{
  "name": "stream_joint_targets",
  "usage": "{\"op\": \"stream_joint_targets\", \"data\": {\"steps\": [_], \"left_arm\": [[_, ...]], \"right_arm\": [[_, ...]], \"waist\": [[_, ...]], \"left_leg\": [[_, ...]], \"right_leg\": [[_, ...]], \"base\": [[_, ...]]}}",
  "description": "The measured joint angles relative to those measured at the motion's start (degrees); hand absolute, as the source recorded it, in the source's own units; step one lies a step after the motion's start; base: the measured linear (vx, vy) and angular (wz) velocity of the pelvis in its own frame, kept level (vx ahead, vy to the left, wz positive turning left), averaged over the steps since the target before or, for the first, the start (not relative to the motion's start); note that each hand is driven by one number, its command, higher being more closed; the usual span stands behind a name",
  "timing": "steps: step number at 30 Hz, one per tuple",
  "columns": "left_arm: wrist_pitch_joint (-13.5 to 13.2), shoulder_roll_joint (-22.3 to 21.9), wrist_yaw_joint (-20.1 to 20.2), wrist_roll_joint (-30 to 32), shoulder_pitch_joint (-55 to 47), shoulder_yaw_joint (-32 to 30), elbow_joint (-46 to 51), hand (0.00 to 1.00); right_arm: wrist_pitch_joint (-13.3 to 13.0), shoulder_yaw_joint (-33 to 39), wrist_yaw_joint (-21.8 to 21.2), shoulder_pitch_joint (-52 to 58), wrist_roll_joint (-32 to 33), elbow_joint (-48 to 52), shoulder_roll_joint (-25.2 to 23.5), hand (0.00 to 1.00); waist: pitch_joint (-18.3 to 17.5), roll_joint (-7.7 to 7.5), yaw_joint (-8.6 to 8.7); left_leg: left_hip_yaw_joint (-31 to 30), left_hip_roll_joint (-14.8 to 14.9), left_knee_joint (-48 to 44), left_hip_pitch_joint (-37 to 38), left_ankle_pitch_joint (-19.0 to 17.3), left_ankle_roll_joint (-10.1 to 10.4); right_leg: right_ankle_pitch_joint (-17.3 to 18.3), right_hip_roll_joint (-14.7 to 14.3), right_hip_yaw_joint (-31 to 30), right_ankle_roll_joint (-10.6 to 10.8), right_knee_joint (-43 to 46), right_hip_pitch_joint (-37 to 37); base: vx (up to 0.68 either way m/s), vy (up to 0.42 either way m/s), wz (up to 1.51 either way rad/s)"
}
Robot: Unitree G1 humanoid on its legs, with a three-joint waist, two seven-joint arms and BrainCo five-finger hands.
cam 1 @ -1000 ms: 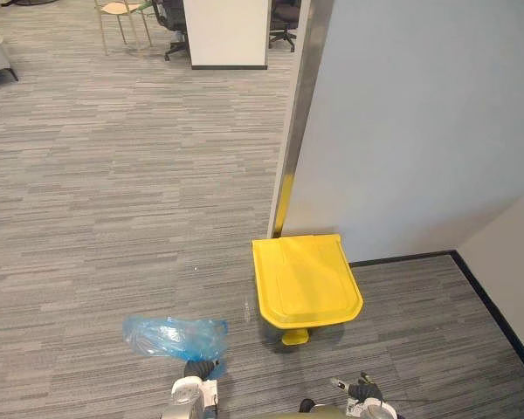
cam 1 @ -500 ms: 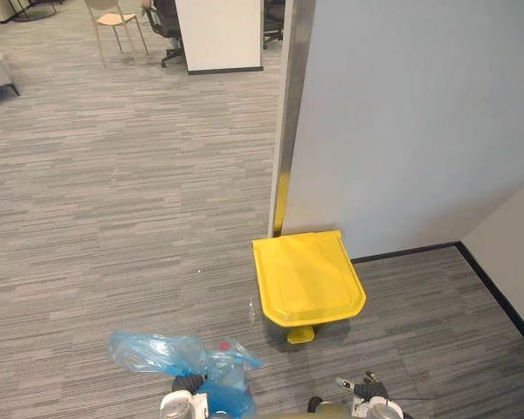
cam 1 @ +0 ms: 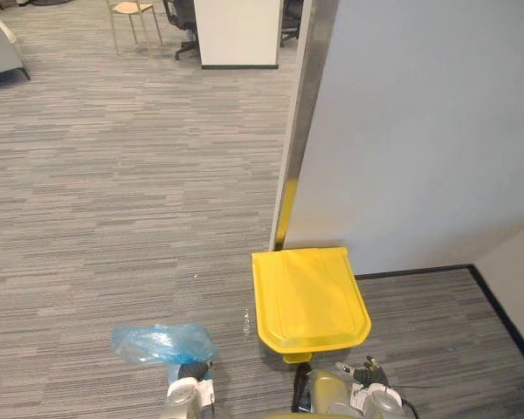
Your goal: Gather rubbish on tea table into small bin, then transfer packed bag to large trash can.
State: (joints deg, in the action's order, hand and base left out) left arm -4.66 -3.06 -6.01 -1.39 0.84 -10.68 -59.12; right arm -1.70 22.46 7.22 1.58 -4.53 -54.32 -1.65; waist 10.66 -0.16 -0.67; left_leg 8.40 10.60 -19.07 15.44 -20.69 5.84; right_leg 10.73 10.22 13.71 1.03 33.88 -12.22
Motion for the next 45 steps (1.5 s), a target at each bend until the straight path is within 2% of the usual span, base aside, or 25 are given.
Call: {"op": "stream_joint_targets", "data": {"steps": [3,7,10,15,16,17,18,19,20,22,23,25,26,28,29,30,31,32,33,34,35,37,39,40,45], "left_arm": [[0.1,-0.2,0.8,0.2,-0.2,0.9,0.1,1.0],[0.1,-0.1,1.0,0.2,-0.7,1.0,1.0,1.0],[0.1,-0.2,1.2,0.2,-1.1,1.9,1.3,1.0],[0.3,-0.4,1.2,0.2,-2.0,5.2,1.3,1.0],[0.3,-0.4,1.2,0.2,-2.1,5.3,1.5,1.0],[0.2,0.2,1.2,0.2,-2.4,4.9,2.4,1.0],[0.1,0.4,1.2,0.2,-2.3,5.0,2.7,1.0],[0.0,0.3,1.2,0.1,-1.9,5.2,3.0,1.0],[0.0,-0.2,1.2,0.1,-1.5,6.4,3.3,1.0],[0.0,1.6,0.3,0.0,-1.6,6.0,3.8,1.0],[0.0,2.5,-0.2,-0.1,-1.6,5.3,3.4,1.0],[0.0,2.6,-0.4,-0.5,-1.6,4.2,3.0,1.0],[0.0,2.8,-0.4,-0.7,-1.5,3.7,2.7,1.0],[0.0,2.9,-0.4,-1.1,-1.7,3.7,2.6,1.0],[0.0,2.9,-0.4,-1.1,-1.7,3.7,2.6,1.0],[0.1,2.9,-0.3,-1.1,-1.6,3.6,2.5,1.0],[0.2,2.6,-0.3,-1.0,-1.6,3.0,1.7,1.0],[0.4,1.3,-0.1,-1.0,-1.8,2.7,0.9,1.0],[0.4,0.7,0.0,-1.0,-2.2,2.8,0.9,1.0],[0.3,0.4,0.0,-1.0,-2.3,2.9,0.8,1.0],[0.4,0.7,0.0,-1.1,-1.8,4.0,-0.4,1.0],[0.4,1.0,0.1,-1.2,-1.5,6.0,-1.3,1.0],[0.4,1.3,0.2,-1.2,-1.6,7.4,-1.6,1.0],[0.4,1.4,0.6,-1.1,-1.5,8.4,-1.6,1.0],[0.3,3.4,0.7,-1.2,-1.1,8.3,-1.0,1.0]], "right_arm": [[0.2,-0.6,-0.1,0.1,-0.1,-0.3,0.0,0.0],[0.6,-2.8,0.0,0.3,-0.9,-0.4,0.2,0.0],[0.7,-3.7,0.1,0.8,-1.9,-0.4,0.1,0.0],[0.6,-4.3,0.2,1.8,-1.8,-0.2,0.3,0.0],[0.6,-4.8,0.2,1.9,-1.8,-0.2,0.6,0.0],[0.7,-5.0,0.2,1.3,-1.8,-0.1,0.2,0.0],[0.7,-5.1,0.2,0.9,-1.8,-0.1,0.0,0.0],[0.7,-5.1,0.3,0.7,-1.9,-0.4,-0.5,0.0],[0.7,-4.8,0.1,1.2,-2.2,0.4,0.0,0.0],[0.9,-6.5,0.0,0.8,-2.2,1.0,-1.1,0.0],[0.6,-7.0,0.0,1.5,-2.2,1.2,-1.7,0.0],[0.4,-6.9,0.0,1.9,-2.1,2.2,-1.9,0.0],[0.3,-6.9,0.0,1.6,-2.1,2.9,-1.9,0.0],[0.2,-6.9,0.2,2.6,-2.2,3.0,-1.8,0.0],[0.2,-6.9,0.2,2.7,-2.2,2.9,-1.8,0.0],[0.1,-6.9,0.2,2.8,-2.2,2.7,-1.8,0.0],[0.1,-6.8,0.1,2.9,-2.2,2.7,-1.6,0.0],[0.1,-6.4,0.3,2.9,-2.2,1.5,0.1,0.0],[0.2,-6.1,0.3,2.9,-2.3,0.5,0.9,0.0],[0.3,-6.2,0.4,1.6,-2.3,-2.0,2.0,0.0],[0.7,-6.2,0.4,0.5,-2.3,-4.5,2.7,0.0],[0.7,-5.6,0.5,0.5,-1.8,-5.2,3.3,0.0],[0.6,-5.7,0.6,0.5,-1.9,-5.2,3.9,0.0],[0.6,-5.6,0.7,0.8,-1.9,-5.2,4.4,0.0],[0.6,-5.1,0.7,0.4,-1.8,-5.3,4.3,0.0]], "waist": [[-0.3,-0.33,-0.05],[-1.0,-0.83,-0.08],[-2.2,-1.37,-0.02],[-3.8,-0.74,0.19],[-4.0,-0.47,0.16],[-3.0,-2.28,-0.63],[-2.9,-2.96,-0.82],[-2.7,-3.36,-0.99],[-2.2,-1.94,-0.36],[-2.3,-2.66,-1.51],[-2.7,-3.45,-1.1],[-2.8,-3.55,-0.97],[-2.9,-3.52,-0.68],[-3.1,-3.69,-0.36],[-3.2,-3.77,-0.35],[-3.5,-3.94,-0.25],[-4.3,-3.93,-0.03],[-6.2,-1.61,-0.66],[-6.9,-0.61,-0.89],[-7.2,0.48,-0.96],[-7.1,0.94,-0.91],[-6.6,1.6,-0.61],[-6.4,1.46,0.43],[-5.8,1.62,0.73],[-4.5,1.19,0.6]], "left_leg": [[0.0,0.9,0.1,0.7,0.6,0.8],[0.3,0.6,-0.2,0.3,1.1,1.6],[0.2,0.3,-1.2,-1.6,1.2,1.9],[0.7,-0.5,-3.4,-0.9,1.2,1.9],[1.2,-1.1,-6.5,-1.3,1.6,2.6],[1.5,-1.6,-17.7,-6.6,3.4,3.7],[1.8,-2.1,-20.2,-8.3,1.7,2.2],[3.4,-2.6,-15.0,-9.6,-3.3,-1.0],[4.9,-1.1,-4.3,-9.7,2.7,0.8],[7.1,-1.9,-6.1,-9.0,2.0,0.9],[7.8,-1.7,-6.1,-9.5,1.6,0.2],[8.8,0.0,-6.0,-11.0,1.7,0.0],[8.4,0.8,-5.9,-11.5,2.5,0.4],[8.4,1.6,-3.8,-11.5,4.8,1.7],[8.7,1.7,-3.4,-11.6,5.4,2.1],[9.1,1.7,-2.7,-12.0,6.6,2.8],[8.8,1.4,-1.3,-12.1,7.5,3.2],[8.3,1.1,3.9,-11.4,9.5,1.1],[8.1,0.2,6.2,-11.2,10.4,0.2],[7.3,-0.8,9.0,-11.1,12.0,0.0],[6.4,-0.7,10.6,-11.4,13.7,0.3],[5.3,-0.3,11.5,-11.5,14.6,-0.2],[3.5,-0.2,12.2,-11.4,15.0,0.2],[2.4,-0.3,12.1,-12.4,15.2,0.7],[2.1,-1.3,12.1,-13.8,15.1,1.2]], "right_leg": [[0.4,0.7,1.4,0.0,2.1,0.7],[0.2,1.1,1.9,0.2,-1.2,2.3],[-0.7,1.8,3.0,1.7,-4.2,2.7],[-1.7,3.0,3.1,2.1,-4.1,4.6],[-2.6,3.0,2.7,1.8,-4.9,5.5],[-3.7,4.7,0.3,2.1,-7.3,6.9],[-4.0,5.7,-0.4,2.6,-8.0,7.2],[-4.9,6.9,-0.9,3.5,-8.6,7.7],[-5.6,6.3,-0.9,4.1,-6.8,7.0],[-5.2,6.7,-3.3,4.5,-7.0,6.4],[-6.1,6.4,-3.5,4.7,-7.9,5.9],[-5.3,5.2,-5.3,3.5,-3.4,3.1],[-3.7,4.5,-5.7,3.0,3.8,1.5],[-1.2,3.9,-6.6,3.6,14.6,2.0],[-0.1,4.1,-7.1,3.8,15.8,2.5],[2.3,4.3,-7.3,5.5,14.9,2.6],[2.7,3.0,-6.0,5.9,12.2,2.9],[2.7,0.1,-6.4,5.8,4.7,4.5],[2.7,-1.0,-6.7,5.8,0.2,5.6],[2.4,-2.8,-7.8,5.2,-6.4,7.2],[1.6,-4.3,-8.5,2.6,-12.0,8.4],[-0.3,-5.4,-8.1,1.5,-15.7,9.4],[-1.3,-5.9,-7.1,1.6,-17.9,10.7],[-2.1,-5.6,-6.0,2.5,-19.9,11.7],[-3.6,-4.7,-6.4,2.8,-20.9,11.1]], "base": [[0.18,-0.016,0.29],[0.12,0.063,0.08],[0.08,0.093,0.09],[0.05,0.093,0.05],[0.02,0.153,-0.35],[0.0,0.132,-0.39],[-0.07,0.115,-0.38],[-0.11,0.087,-0.24],[-0.14,0.135,-0.51],[-0.16,0.143,-0.69],[-0.21,0.054,-0.43],[-0.15,-0.049,-0.12],[-0.09,-0.108,0.01],[-0.07,-0.174,-0.06],[-0.06,-0.241,-0.25],[-0.05,-0.226,-0.21],[-0.02,-0.252,-0.43],[-0.01,-0.137,-0.46],[-0.03,-0.058,-0.69],[-0.08,-0.014,-0.68],[-0.09,-0.041,-0.59],[-0.11,-0.075,-0.22],[-0.21,-0.018,0.28],[-0.18,0.019,0.42],[-0.12,0.056,0.07]]}}
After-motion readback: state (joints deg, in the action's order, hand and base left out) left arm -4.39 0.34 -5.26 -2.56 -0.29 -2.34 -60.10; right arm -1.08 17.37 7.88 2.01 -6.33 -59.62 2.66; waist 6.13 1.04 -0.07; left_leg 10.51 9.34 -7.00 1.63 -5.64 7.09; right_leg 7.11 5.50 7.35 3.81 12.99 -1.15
